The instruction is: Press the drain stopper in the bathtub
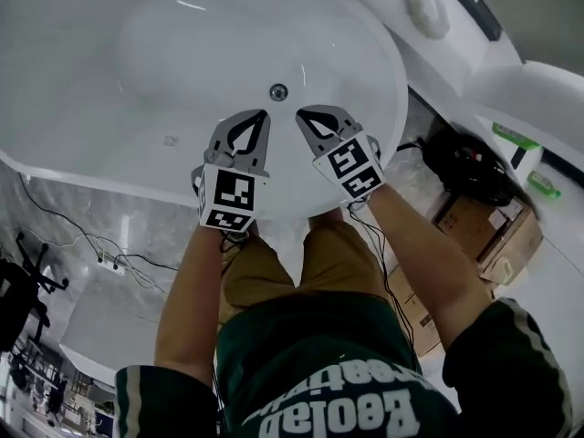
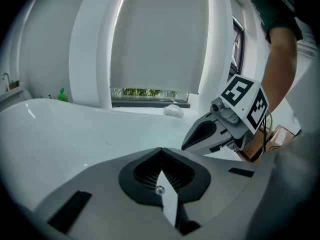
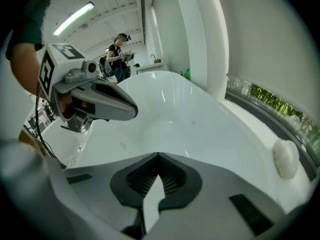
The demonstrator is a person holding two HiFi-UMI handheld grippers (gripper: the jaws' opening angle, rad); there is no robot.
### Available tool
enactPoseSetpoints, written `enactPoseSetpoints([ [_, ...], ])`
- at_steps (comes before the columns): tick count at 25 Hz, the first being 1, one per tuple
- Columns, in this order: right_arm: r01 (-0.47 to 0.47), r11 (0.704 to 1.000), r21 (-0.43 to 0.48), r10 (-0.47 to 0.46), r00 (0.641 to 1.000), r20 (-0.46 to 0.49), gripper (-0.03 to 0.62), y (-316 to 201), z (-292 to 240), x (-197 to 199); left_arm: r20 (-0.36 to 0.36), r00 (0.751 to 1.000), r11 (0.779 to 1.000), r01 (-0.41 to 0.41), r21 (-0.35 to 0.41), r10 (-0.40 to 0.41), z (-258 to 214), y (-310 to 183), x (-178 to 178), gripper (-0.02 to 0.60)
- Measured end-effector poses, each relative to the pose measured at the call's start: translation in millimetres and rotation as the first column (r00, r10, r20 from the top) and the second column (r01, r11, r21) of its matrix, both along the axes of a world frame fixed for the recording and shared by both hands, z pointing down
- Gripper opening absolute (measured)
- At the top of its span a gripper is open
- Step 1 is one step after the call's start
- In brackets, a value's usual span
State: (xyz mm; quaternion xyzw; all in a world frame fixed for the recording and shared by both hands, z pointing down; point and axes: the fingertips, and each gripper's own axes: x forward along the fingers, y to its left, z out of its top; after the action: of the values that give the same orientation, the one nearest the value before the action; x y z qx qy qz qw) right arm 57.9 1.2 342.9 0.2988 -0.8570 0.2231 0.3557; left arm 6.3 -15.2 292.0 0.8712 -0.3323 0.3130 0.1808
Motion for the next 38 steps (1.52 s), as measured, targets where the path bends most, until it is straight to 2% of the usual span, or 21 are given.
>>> enactPoseSetpoints([
  [7, -0.019, 0.996, 0.087, 0.014, 0.999, 0.049, 0.012, 6.8, -92.3, -4.8, -0.008, 1.000, 0.999, -0.015, 0.051, 0.016, -72.6, 4.7, 2.0, 0.005],
  [12, -0.038, 0.986, 0.160, 0.024, 0.996, 0.090, 0.014, 4.6, -156.6, -2.1, -0.017, 1.000, 0.992, -0.023, 0.127, 0.025, -133.0, 2.9, 8.1, 0.005],
  [19, -0.099, 0.964, 0.247, 0.060, 0.985, 0.162, 0.012, 7.8, -245.7, 4.2, -0.049, 0.998, 0.984, -0.025, 0.176, 0.034, -204.3, 18.4, 9.8, 0.005],
  [23, -0.127, 0.940, 0.318, 0.060, 0.975, 0.212, 0.014, 4.0, -296.3, 7.7, -0.044, 0.998, 0.975, -0.035, 0.218, 0.045, -240.0, 21.5, 14.2, 0.005],
  [29, -0.145, 0.912, 0.384, 0.047, 0.966, 0.253, 0.014, 4.5, -344.8, 14.8, -0.096, 0.994, 0.963, -0.032, 0.269, 0.059, -286.8, 28.0, 33.6, 0.005],
  [33, -0.132, 0.892, 0.432, 0.018, 0.966, 0.258, 0.014, 8.5, -366.4, 20.7, -0.137, 0.990, 0.953, 0.011, 0.303, 0.032, -315.6, 26.2, 41.2, 0.005],
  [38, -0.112, 0.868, 0.483, -0.013, 0.968, 0.249, 0.014, 16.6, -389.1, 28.1, -0.138, 0.990, 0.934, 0.008, 0.356, 0.044, -341.4, 28.5, 48.7, 0.005],
])
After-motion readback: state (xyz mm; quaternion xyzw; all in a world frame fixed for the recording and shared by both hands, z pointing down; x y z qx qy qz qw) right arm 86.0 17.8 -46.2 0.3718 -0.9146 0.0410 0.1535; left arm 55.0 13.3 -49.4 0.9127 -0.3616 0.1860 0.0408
